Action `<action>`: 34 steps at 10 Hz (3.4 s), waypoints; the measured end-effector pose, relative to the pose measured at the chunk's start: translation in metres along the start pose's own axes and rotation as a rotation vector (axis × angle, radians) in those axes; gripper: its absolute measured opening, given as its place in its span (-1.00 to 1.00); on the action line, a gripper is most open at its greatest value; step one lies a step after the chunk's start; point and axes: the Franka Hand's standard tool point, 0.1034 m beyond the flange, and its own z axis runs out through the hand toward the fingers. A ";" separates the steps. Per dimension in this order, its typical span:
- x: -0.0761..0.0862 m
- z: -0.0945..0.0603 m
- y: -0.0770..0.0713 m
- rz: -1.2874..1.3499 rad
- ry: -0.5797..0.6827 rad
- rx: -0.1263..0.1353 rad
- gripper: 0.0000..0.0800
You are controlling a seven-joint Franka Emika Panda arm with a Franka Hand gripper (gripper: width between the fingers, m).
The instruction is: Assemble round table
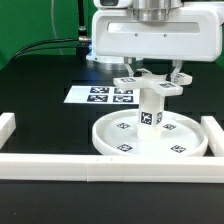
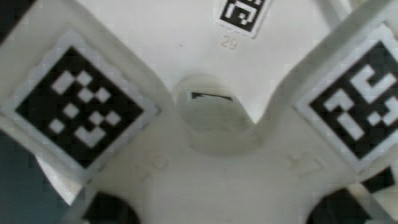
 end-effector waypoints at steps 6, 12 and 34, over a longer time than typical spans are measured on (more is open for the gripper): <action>0.002 0.001 0.001 0.699 -0.036 0.048 0.12; 0.005 0.000 0.002 1.019 -0.065 0.069 0.12; 0.008 -0.026 -0.012 -0.404 -0.030 0.083 0.62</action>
Offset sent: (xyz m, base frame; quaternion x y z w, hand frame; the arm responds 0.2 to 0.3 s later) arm -0.0032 -0.0114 -0.0022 -0.0351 0.0020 0.2229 0.9742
